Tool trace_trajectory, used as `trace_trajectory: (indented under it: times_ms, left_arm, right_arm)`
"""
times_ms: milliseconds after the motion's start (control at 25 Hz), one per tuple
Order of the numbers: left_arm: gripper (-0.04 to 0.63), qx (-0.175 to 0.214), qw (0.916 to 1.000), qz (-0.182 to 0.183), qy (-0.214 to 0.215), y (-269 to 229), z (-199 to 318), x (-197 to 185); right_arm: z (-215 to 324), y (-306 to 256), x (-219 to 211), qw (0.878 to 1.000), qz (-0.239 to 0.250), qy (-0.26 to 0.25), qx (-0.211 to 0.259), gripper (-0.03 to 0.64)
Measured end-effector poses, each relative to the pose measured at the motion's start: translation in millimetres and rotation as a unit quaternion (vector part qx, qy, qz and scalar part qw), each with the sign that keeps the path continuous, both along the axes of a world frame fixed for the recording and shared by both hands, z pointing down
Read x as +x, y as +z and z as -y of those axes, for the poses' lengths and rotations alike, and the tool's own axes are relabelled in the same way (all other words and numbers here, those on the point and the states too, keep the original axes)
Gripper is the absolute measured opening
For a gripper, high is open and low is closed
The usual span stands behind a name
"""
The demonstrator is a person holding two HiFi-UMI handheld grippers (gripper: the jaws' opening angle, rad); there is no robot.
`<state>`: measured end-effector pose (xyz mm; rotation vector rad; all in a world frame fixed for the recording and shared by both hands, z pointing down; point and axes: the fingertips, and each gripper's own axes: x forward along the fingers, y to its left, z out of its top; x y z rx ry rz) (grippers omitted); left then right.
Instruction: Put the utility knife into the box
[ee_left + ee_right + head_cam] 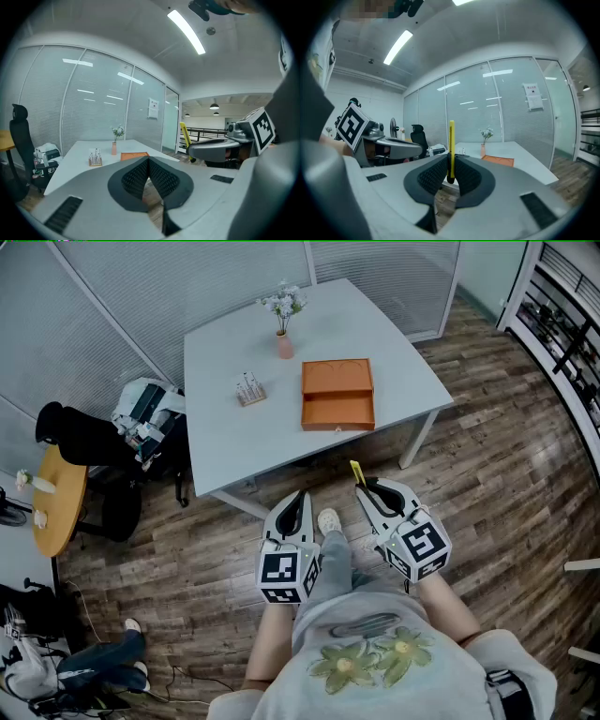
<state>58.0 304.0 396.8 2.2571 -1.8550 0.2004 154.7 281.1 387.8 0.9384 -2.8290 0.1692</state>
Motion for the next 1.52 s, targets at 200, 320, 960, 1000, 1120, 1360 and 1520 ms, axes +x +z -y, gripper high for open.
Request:
trace_trajectory:
  times_ms: [200,320,960,1000,1120,1360,1520]
  left_arm:
    - [0.002,-0.004,1.0,-0.001,0.008,4.7,21.6,-2.8]
    - [0.002,-0.002,0.9999,-0.003,0.012,5.3,48.5,-8.4]
    - [0.002,0.011,0.9995,-0.01,0.028,-2.4,225.3,-60.0]
    - [0.002,0.01,0.9994,-0.01,0.03,-3.1,236.5,-64.7]
    - [0.002,0.007,0.9994,-0.009,0.034,-5.0,271.5,-80.9]
    - [0.0,0.003,0.9991,-0.01,0.042,-0.6,331.1,-103.8]
    - [0.002,-0.001,0.9989,-0.013,0.045,7.2,361.5,-118.6]
  right_arm:
    - [19.4,4.0,-4.7,1.0,-0.001,0.004,-0.002,0.049]
    - [44.3,3.9,-11.2,1.0,0.004,0.007,-0.001,0.051]
    - [219.1,-10.3,-65.1,1.0,-0.008,0.008,0.027,0.051]
    - [231.0,-11.9,-69.2,1.0,-0.009,0.01,0.028,0.051]
    - [267.4,-16.4,-82.5,0.999,-0.01,0.016,0.03,0.051]
    - [327.7,-13.9,-101.2,0.999,-0.008,0.028,0.028,0.051]
    - [355.5,-5.2,-113.7,0.999,-0.012,0.035,0.022,0.051]
